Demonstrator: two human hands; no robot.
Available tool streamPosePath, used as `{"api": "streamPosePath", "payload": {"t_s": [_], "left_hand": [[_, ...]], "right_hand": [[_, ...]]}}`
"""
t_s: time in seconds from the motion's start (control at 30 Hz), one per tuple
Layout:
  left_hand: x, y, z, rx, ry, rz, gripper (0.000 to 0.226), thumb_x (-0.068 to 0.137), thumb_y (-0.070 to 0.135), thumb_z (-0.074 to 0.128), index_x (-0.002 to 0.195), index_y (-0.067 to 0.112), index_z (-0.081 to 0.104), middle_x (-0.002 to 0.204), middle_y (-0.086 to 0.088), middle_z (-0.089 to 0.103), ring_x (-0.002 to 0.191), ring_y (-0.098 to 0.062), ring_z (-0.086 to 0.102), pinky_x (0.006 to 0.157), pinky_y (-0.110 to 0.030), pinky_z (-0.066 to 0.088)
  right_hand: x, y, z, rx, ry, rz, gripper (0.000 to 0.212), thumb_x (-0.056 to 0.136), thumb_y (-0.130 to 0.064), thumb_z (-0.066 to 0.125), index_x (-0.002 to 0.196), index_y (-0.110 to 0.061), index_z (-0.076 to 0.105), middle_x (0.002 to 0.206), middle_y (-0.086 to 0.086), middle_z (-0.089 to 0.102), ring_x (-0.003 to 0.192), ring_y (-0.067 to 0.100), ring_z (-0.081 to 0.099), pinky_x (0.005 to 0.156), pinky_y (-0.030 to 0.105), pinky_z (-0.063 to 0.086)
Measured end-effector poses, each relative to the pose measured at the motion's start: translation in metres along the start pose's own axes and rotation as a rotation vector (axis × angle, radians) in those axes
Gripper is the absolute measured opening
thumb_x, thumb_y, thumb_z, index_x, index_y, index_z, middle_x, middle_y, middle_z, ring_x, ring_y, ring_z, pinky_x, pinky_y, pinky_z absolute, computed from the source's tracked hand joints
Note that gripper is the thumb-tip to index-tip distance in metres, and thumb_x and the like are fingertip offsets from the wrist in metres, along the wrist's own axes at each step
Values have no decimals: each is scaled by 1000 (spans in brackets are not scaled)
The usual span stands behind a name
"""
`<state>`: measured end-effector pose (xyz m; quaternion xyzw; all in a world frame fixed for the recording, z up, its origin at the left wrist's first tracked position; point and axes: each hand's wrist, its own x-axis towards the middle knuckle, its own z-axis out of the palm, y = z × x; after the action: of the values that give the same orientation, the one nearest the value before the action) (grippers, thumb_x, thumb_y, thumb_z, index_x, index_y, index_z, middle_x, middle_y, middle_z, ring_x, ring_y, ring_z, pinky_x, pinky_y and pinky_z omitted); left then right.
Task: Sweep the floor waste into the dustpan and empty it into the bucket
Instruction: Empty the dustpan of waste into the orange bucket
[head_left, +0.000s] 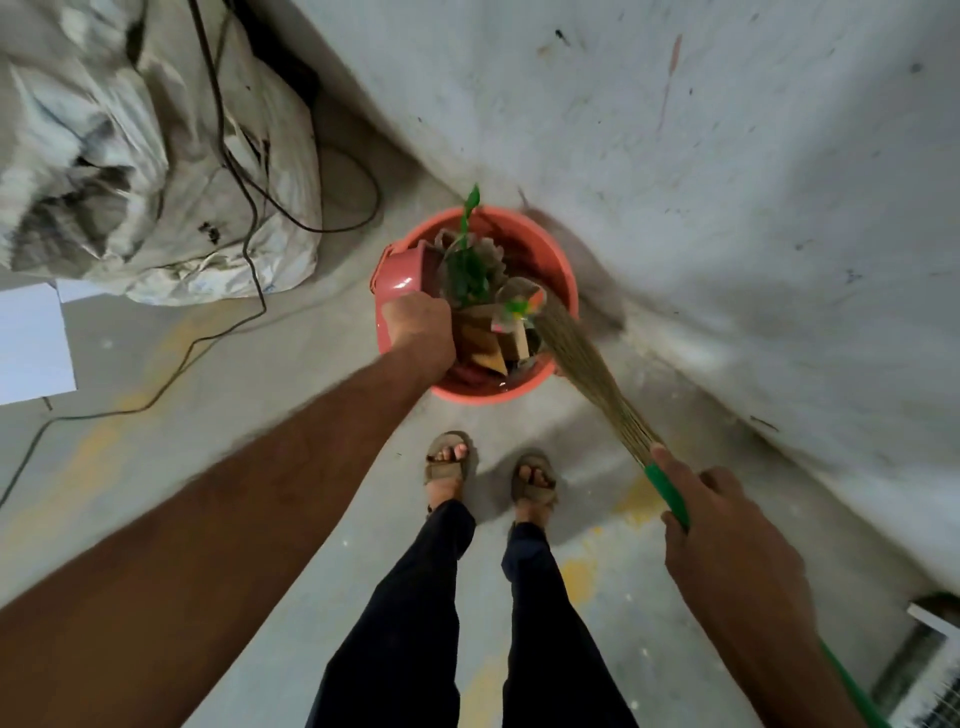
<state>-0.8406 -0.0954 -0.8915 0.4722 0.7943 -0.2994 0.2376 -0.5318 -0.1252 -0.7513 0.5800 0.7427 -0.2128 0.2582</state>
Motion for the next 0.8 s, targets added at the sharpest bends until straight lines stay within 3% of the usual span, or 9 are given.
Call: {"api": "streamPosePath", "payload": {"t_s": [0.17,0.43,0.53,0.67,0.8], "left_hand": [[-32,-17,-23,-91,-5,-67,42,86,30,74,125,16,65,120,-9,61,113,-25,58,82,-34,48],[-77,-35,-20,-217,-75,-164,56,82,25,77,133,12,60,126,-12,55,111,-27,62,75,-34,44],[-88,-36,-15,-227,-91,-165,53,83,19,74,133,12,59,128,-12,54,112,-28,63,82,-36,50],[-94,-35,-7,-229,-74,-159,44,89,14,66,132,11,59,129,-12,53,112,-30,63,86,-39,51],[-90,-32,10,-210,-20,-163,40,92,8,58,132,13,62,127,-13,54,107,-31,64,79,-38,49]], "right_hand": [[-43,18,-14,29,5,14,71,96,-27,59,149,-51,18,107,-9,40,77,12,54,65,37,57],[-85,24,-8,63,94,-56,85,86,-20,71,153,-49,28,110,-5,49,75,15,56,49,34,50],[-74,12,-3,40,122,-103,79,88,-17,67,153,-45,32,112,-3,51,76,17,55,50,29,41],[-30,-11,16,-22,104,-178,72,95,-17,56,155,-40,24,108,-2,46,81,15,51,60,28,45],[49,-35,50,-89,51,-136,56,98,-12,45,149,-33,35,111,4,48,89,22,58,62,33,43]]}}
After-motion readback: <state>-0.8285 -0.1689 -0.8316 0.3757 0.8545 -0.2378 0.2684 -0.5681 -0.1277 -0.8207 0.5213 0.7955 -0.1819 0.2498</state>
